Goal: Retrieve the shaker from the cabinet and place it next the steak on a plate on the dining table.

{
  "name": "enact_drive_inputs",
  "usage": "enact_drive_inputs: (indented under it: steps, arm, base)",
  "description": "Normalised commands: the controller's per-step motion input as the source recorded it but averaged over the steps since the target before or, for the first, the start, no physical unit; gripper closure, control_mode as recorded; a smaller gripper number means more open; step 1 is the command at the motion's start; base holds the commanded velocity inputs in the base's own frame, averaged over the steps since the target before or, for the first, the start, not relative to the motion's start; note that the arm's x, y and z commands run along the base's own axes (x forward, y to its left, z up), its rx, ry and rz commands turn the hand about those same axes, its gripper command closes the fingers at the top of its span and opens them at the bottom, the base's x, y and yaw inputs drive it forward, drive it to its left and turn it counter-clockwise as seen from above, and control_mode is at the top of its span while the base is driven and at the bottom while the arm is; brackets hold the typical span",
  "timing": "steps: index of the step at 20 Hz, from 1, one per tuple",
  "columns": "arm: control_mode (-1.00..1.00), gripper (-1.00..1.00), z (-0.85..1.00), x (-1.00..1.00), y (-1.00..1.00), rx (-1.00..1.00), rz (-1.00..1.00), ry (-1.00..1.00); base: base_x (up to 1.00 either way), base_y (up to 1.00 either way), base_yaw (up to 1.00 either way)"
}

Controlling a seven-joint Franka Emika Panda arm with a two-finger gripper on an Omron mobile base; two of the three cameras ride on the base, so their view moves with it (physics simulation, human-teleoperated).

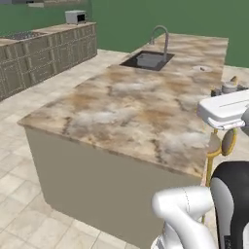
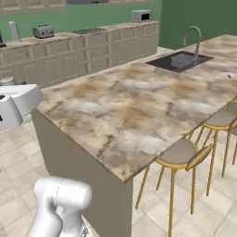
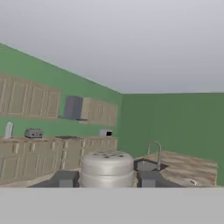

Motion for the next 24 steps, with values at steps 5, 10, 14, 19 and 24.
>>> enact_drive_inputs:
  steps: [5,10,14,19,24]
  arm:
    - [1.0,1.0,0.0,0.0,0.0,0.0,0.0,0.0]
    - [1.0,1.0,0.0,0.0,0.0,0.0,0.0,0.0]
    - [1.0,1.0,0.0,0.0,0.0,0.0,0.0,0.0]
    - [1.0,1.0,0.0,0.0,0.0,0.0,0.0,0.0]
    - [1.0,1.0,0.0,0.0,0.0,0.0,0.0,0.0]
  base:
    - [-0.36,-0.05,0.98]
    - [-1.0,-0.97,0.54]
    - [-1.0,-1.0,0.44]
    - [-0.92,-1.0,0.26]
    - [-0.49,-1.0,0.0]
